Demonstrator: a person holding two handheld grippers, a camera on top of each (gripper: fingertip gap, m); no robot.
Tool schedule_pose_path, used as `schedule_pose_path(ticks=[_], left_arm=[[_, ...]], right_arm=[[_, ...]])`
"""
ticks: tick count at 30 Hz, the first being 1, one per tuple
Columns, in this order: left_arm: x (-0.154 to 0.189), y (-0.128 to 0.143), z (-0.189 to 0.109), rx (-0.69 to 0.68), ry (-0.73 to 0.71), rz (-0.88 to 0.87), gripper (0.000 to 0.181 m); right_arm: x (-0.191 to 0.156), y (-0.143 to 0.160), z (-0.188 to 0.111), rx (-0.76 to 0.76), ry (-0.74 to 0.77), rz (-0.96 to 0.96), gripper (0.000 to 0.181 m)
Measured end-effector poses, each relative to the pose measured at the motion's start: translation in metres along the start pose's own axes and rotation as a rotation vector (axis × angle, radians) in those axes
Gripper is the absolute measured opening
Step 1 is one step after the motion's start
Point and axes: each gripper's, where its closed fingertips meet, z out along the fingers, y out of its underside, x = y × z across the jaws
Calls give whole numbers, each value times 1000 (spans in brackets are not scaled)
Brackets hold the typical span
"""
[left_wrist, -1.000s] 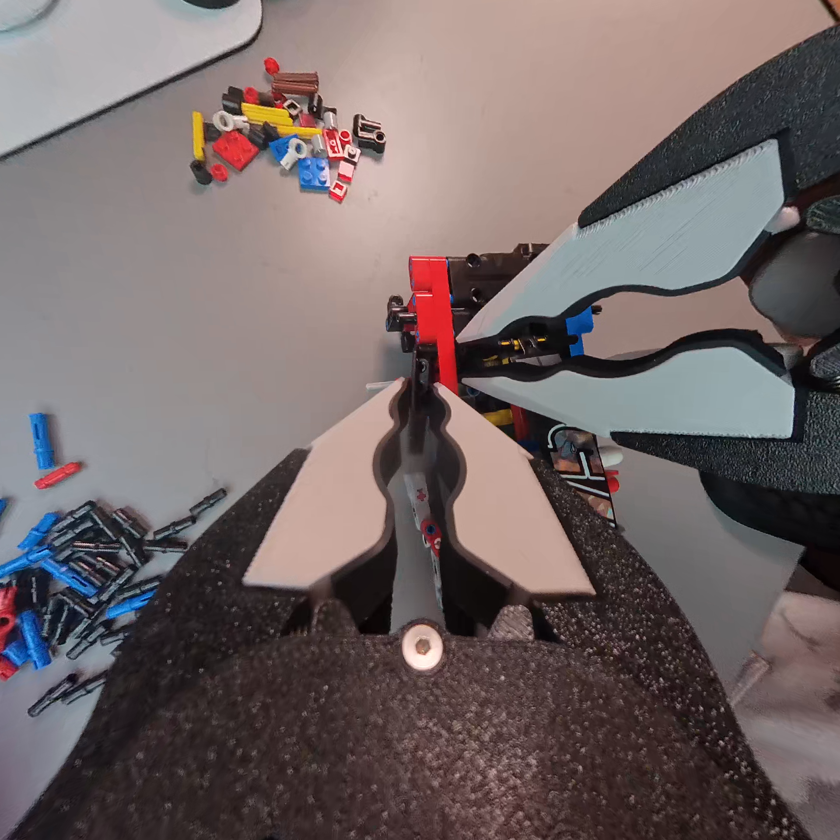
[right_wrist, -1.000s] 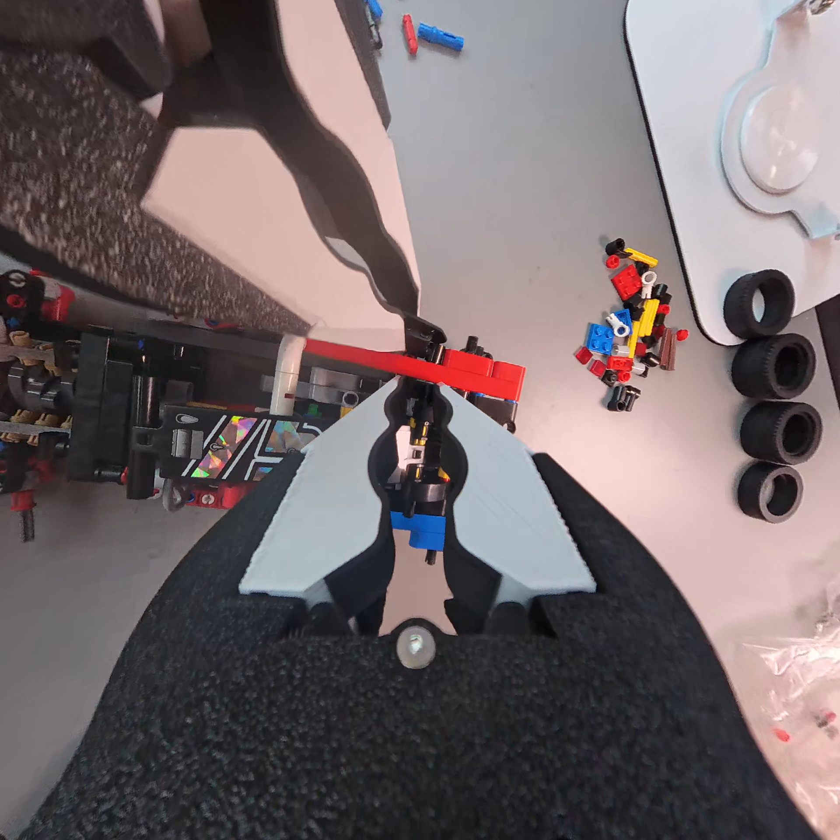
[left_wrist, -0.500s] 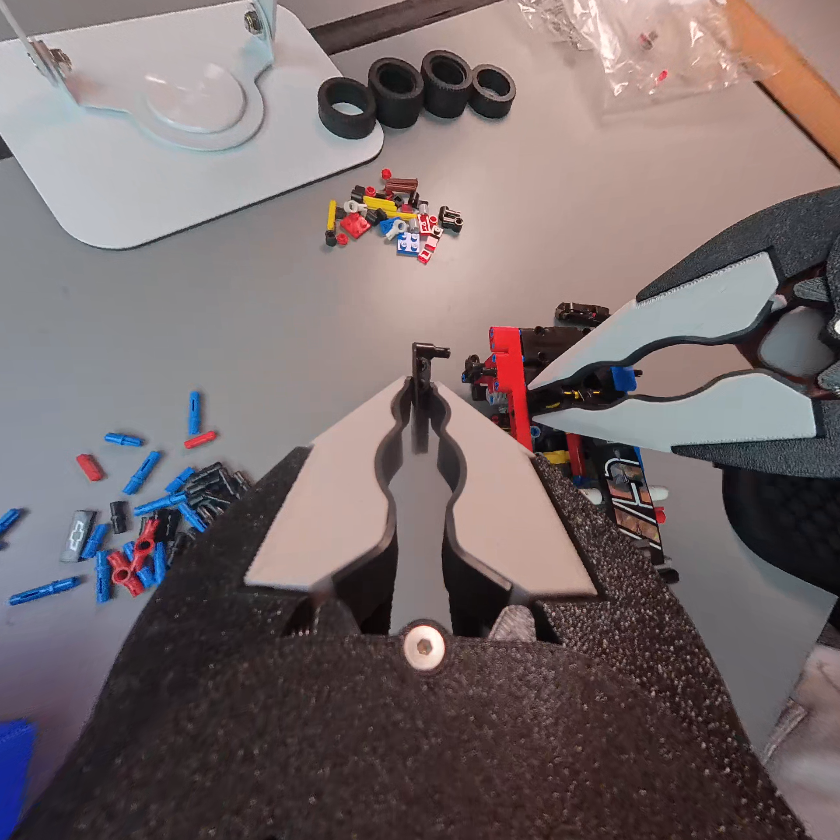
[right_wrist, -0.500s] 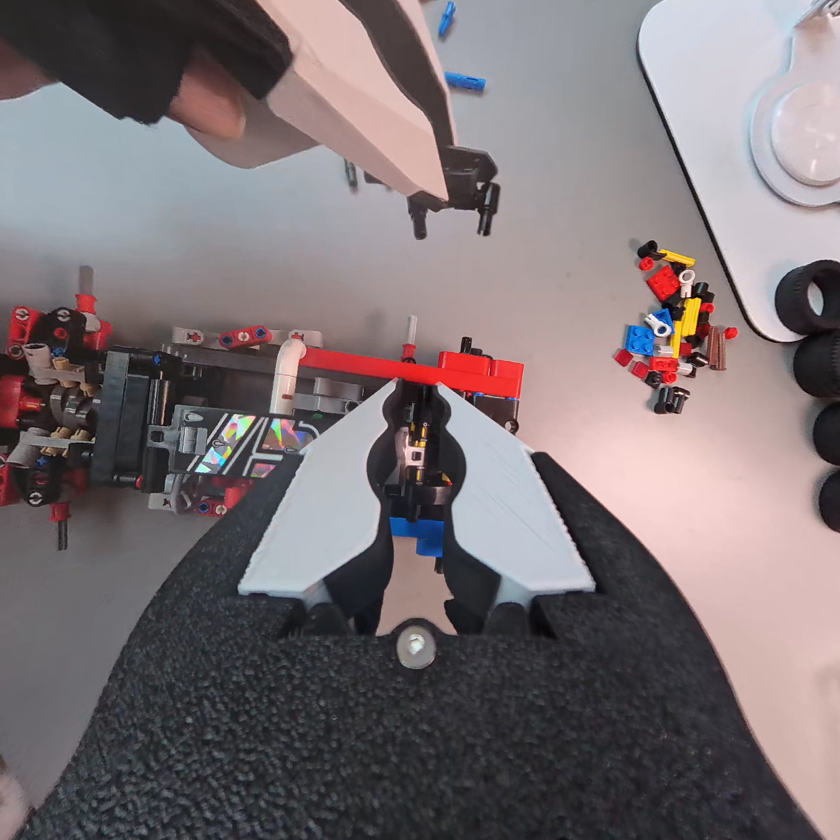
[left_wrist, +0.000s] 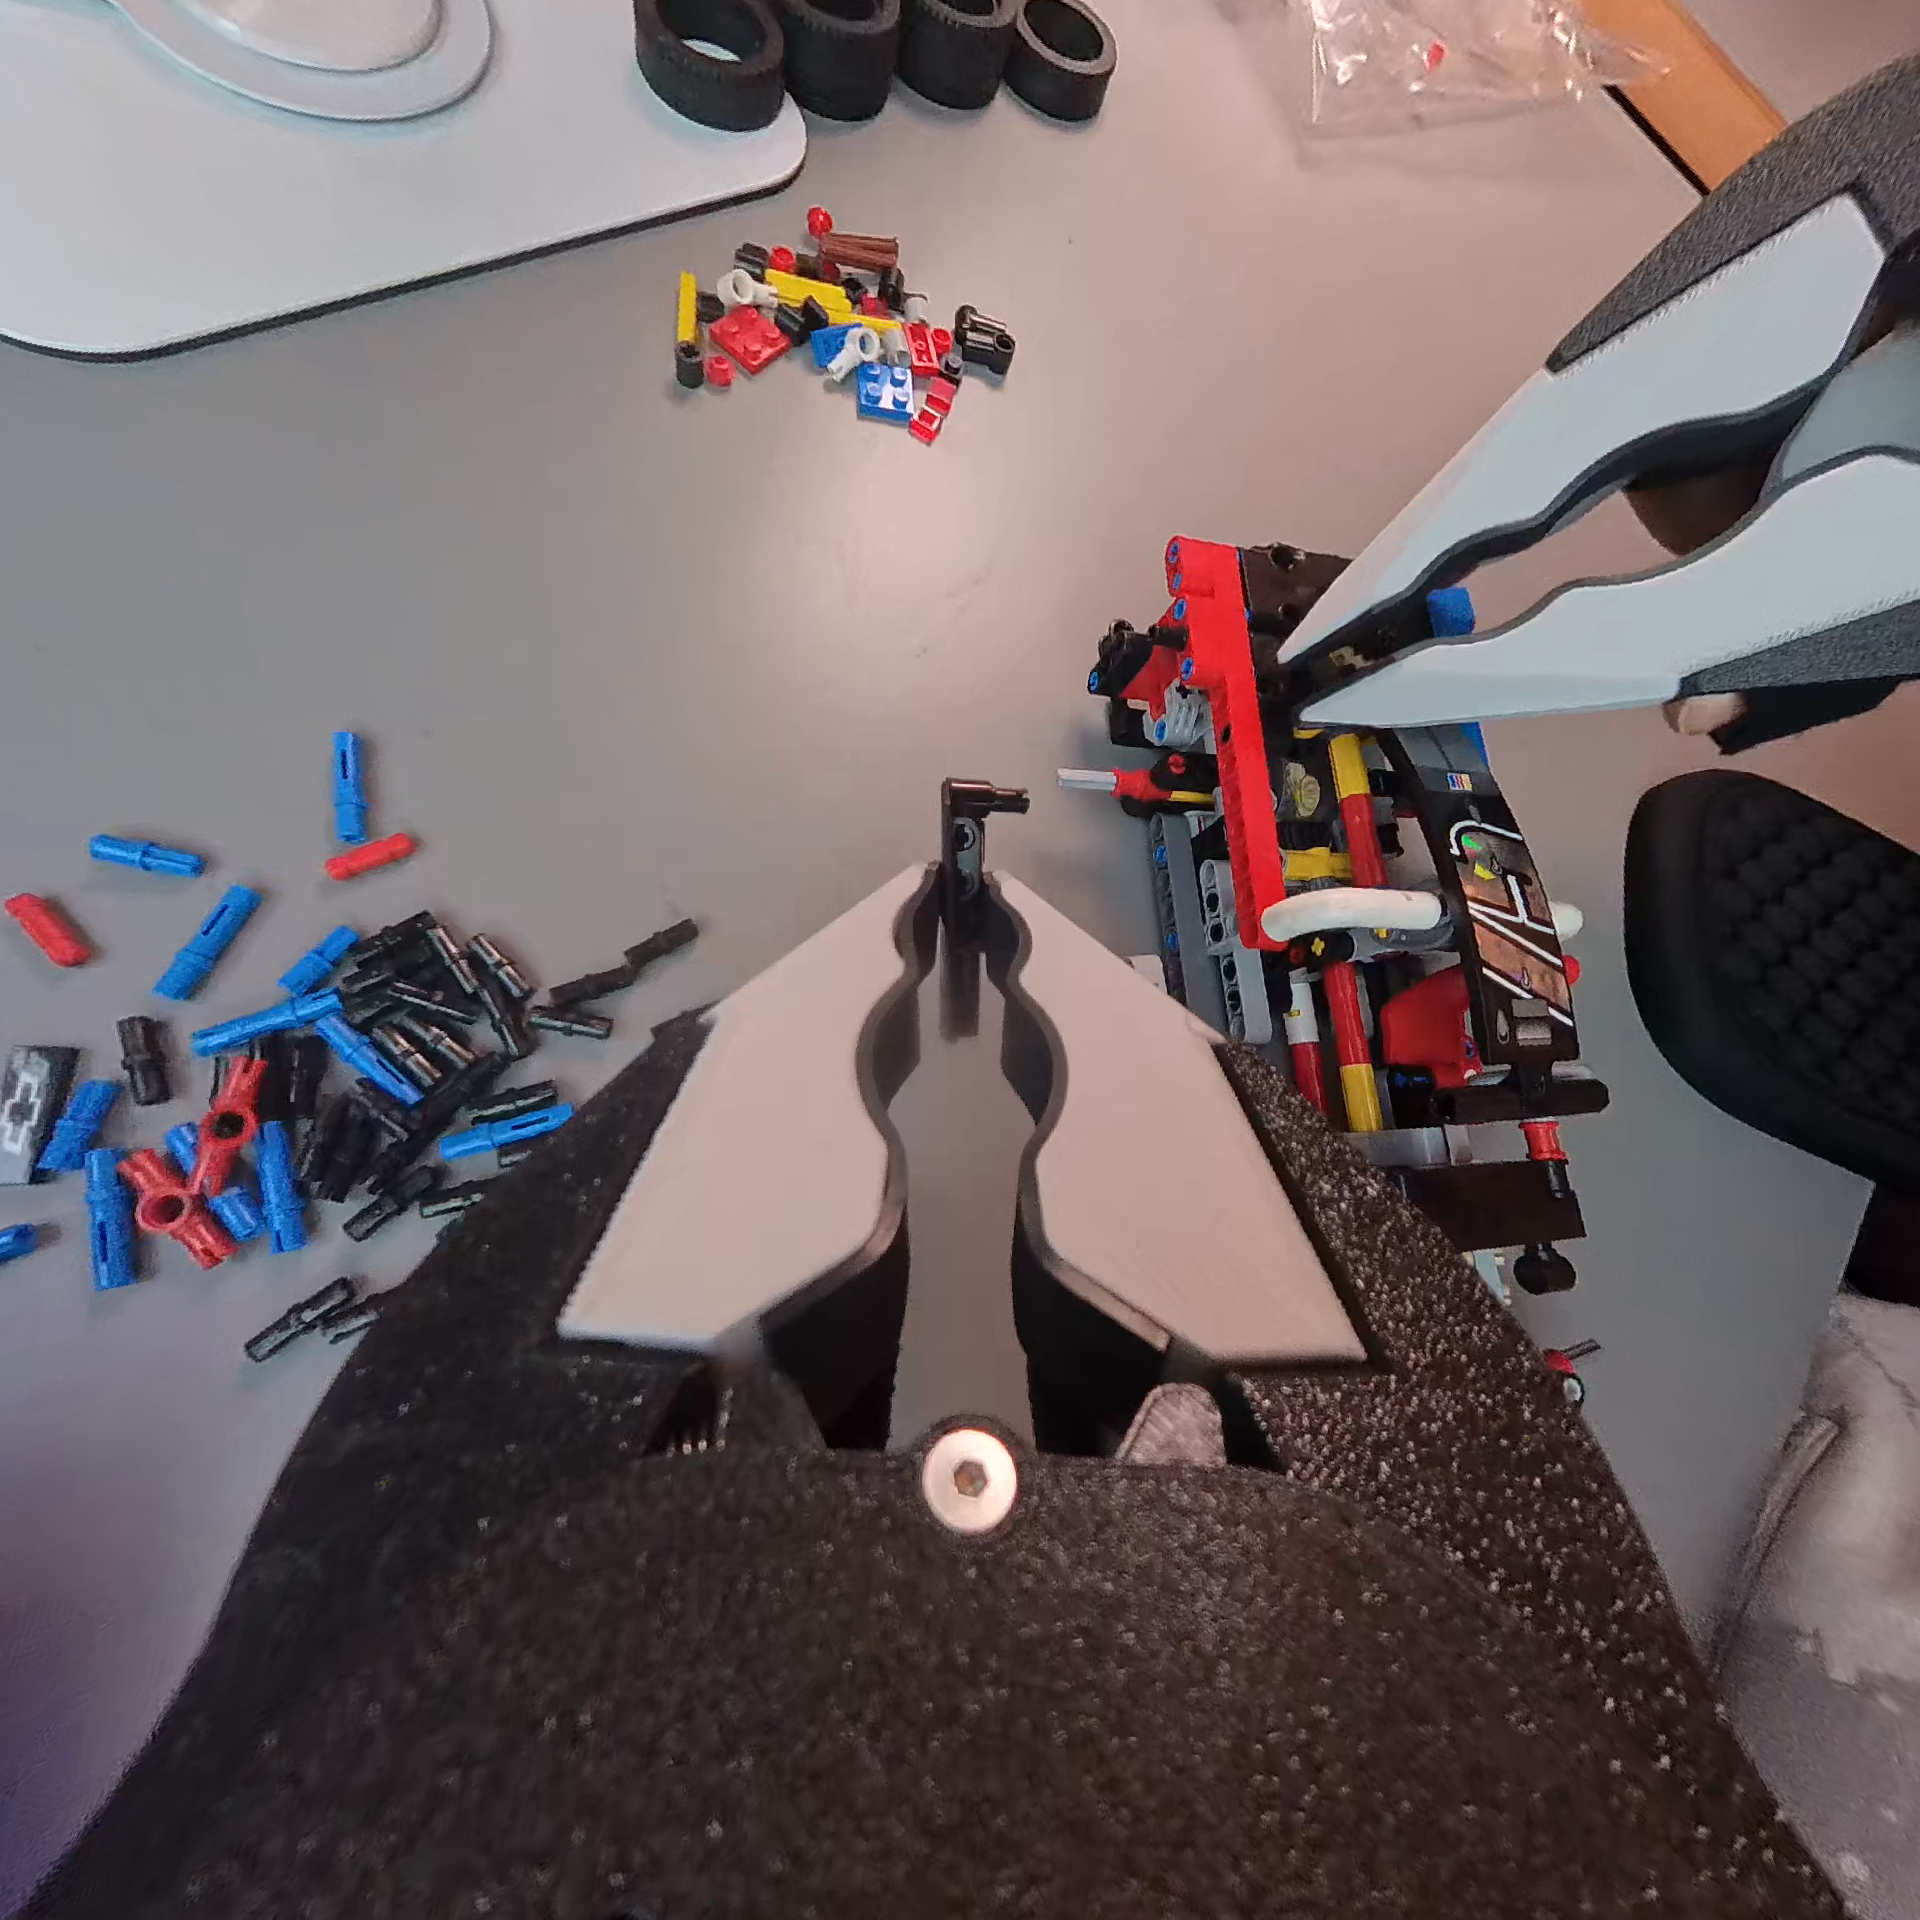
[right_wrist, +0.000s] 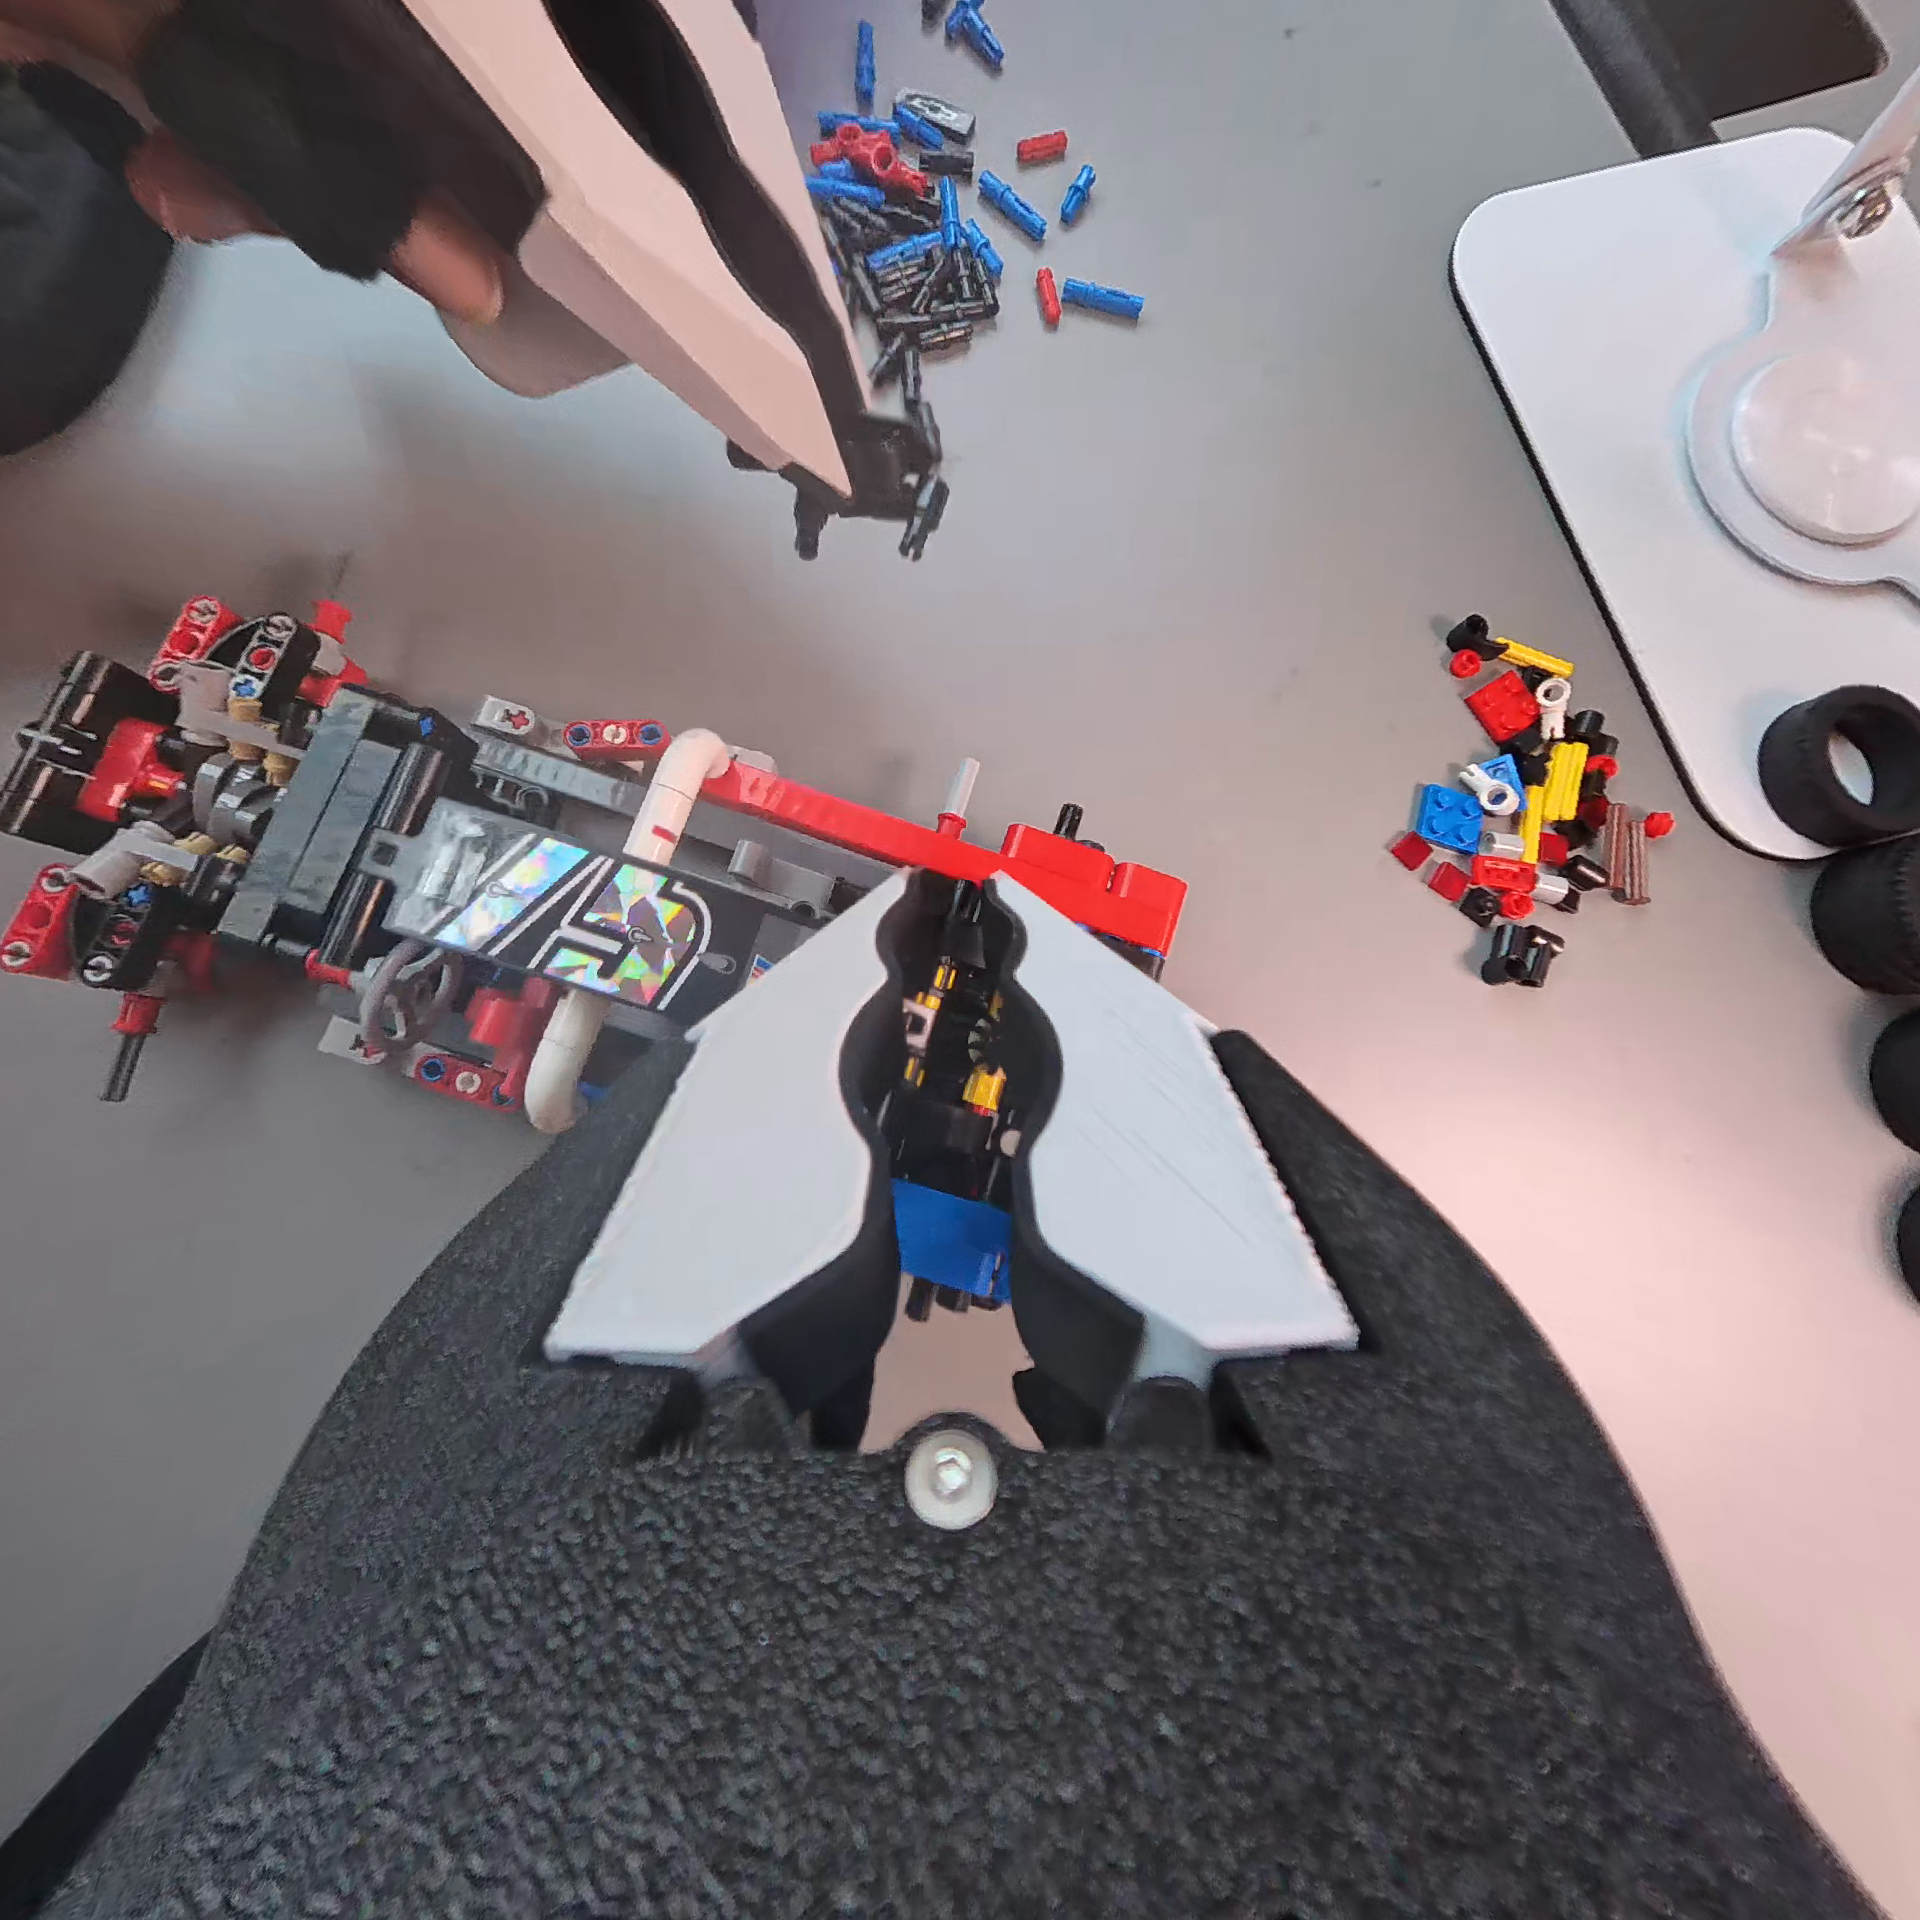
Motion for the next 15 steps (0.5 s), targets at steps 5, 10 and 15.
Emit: schedule_pose_path(ticks=[5,10,15], left_arm=[[4,1,8,5,12,45,6],[3,2,14,-2,4,83,6],[1,8,20,-18,29,54,6]], right_arm=[[6,-11,-26,176,-51,102,16],[32,3,-47,277,32,168,18],[53,23,-66,374,59,315,18]])
